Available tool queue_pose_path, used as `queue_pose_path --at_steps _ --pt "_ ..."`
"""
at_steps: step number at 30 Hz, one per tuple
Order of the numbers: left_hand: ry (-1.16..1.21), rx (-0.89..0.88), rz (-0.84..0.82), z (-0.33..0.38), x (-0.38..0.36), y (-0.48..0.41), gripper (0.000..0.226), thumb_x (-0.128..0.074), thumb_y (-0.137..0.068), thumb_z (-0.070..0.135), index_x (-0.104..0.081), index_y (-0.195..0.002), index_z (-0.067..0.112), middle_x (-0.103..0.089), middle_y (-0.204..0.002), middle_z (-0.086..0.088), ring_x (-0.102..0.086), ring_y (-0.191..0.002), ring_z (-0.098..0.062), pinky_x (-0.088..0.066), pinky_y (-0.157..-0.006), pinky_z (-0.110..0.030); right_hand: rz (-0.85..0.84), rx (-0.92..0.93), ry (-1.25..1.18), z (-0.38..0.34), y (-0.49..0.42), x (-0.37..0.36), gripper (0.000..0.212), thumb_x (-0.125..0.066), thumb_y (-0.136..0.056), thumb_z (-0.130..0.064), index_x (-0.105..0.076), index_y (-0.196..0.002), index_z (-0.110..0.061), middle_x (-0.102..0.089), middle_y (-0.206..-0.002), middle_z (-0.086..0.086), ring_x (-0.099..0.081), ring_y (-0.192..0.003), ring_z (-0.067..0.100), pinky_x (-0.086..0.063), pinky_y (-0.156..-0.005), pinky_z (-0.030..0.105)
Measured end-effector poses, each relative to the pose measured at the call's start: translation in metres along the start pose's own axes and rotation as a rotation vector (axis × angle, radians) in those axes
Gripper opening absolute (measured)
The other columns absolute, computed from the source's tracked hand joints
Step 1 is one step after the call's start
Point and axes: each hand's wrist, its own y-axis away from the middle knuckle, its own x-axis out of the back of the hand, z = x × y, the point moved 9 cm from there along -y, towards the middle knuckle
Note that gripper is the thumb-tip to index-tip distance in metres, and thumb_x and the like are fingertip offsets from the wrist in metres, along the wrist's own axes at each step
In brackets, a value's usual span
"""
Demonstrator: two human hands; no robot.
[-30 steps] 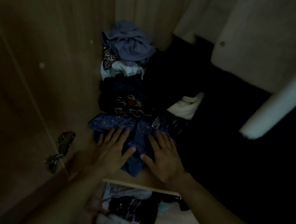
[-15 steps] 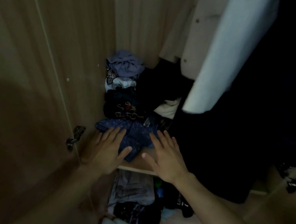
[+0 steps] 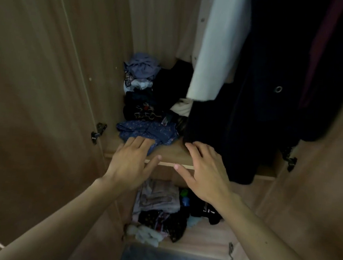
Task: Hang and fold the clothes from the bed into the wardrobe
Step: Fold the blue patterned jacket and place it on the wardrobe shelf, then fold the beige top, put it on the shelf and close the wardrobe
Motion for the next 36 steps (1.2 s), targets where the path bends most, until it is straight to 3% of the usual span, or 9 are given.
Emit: queue_pose_path --at_steps 5,9,14,21,31,36 --pt "0.034 -0.125 -0.004 0.040 0.014 0.027 0.060 -0.024 -0.093 0.064 -0.051 -0.126 0.022 -0.056 -0.120 0.001 -0.051 -0.111 -0.026 -0.045 -0.087 -0.044 0.034 -0.112 0.113 -0.007 0.050 0.046 0.076 -0.027 -0.091 -0.069 -0.043 -0.143 -0.017 -0.048 -0.141 0.007 -0.045 -0.128 0.028 -0.041 -0.101 0.044" --pt "0.121 -0.229 -0.031 0.066 0.009 0.058 0.060 -0.027 -0.093 0.064 -0.048 -0.124 0.018 -0.058 -0.117 -0.005 -0.052 -0.110 -0.030 -0.046 -0.087 -0.045 0.020 -0.312 0.110 -0.005 0.115 0.071 0.082 -0.024 -0.087 -0.074 -0.026 -0.152 -0.023 -0.034 -0.153 0.005 -0.033 -0.138 0.025 -0.036 -0.110 0.043" --pt "0.223 -0.401 -0.083 0.123 -0.001 0.108 0.060 -0.032 -0.095 0.062 -0.040 -0.138 0.022 -0.055 -0.130 -0.004 -0.050 -0.119 -0.029 -0.044 -0.091 -0.046 -0.031 -0.479 0.174 -0.015 0.209 0.106 0.082 -0.029 -0.086 -0.072 -0.027 -0.151 -0.023 -0.037 -0.148 0.006 -0.037 -0.135 0.025 -0.037 -0.110 0.041" --pt "0.367 -0.658 -0.147 0.242 0.022 0.177 0.068 -0.023 -0.093 0.065 -0.043 -0.142 0.022 -0.048 -0.143 -0.001 -0.045 -0.127 -0.025 -0.038 -0.100 -0.043 0.013 -0.687 0.367 -0.028 0.344 0.187 0.071 -0.040 -0.092 -0.065 -0.034 -0.148 -0.021 -0.039 -0.148 0.008 -0.039 -0.133 0.026 -0.034 -0.107 0.041" --pt "0.432 -0.970 -0.185 0.455 0.058 0.310 0.066 -0.023 -0.091 0.068 -0.048 -0.134 0.025 -0.049 -0.139 0.002 -0.045 -0.127 -0.022 -0.041 -0.100 -0.042 0.239 -1.026 0.369 -0.036 0.594 0.307 0.081 -0.029 -0.088 -0.073 -0.028 -0.151 -0.022 -0.031 -0.155 0.002 -0.028 -0.143 0.020 -0.032 -0.114 0.041" --pt "0.415 -1.071 -0.249 0.560 0.061 0.400 0.071 -0.021 -0.089 0.070 -0.051 -0.134 0.023 -0.052 -0.138 0.000 -0.049 -0.125 -0.023 -0.041 -0.095 -0.041 0.185 -1.158 0.468 -0.040 0.720 0.357 0.084 -0.023 -0.086 -0.075 -0.029 -0.151 -0.022 -0.030 -0.156 0.005 -0.028 -0.143 0.023 -0.031 -0.115 0.042"
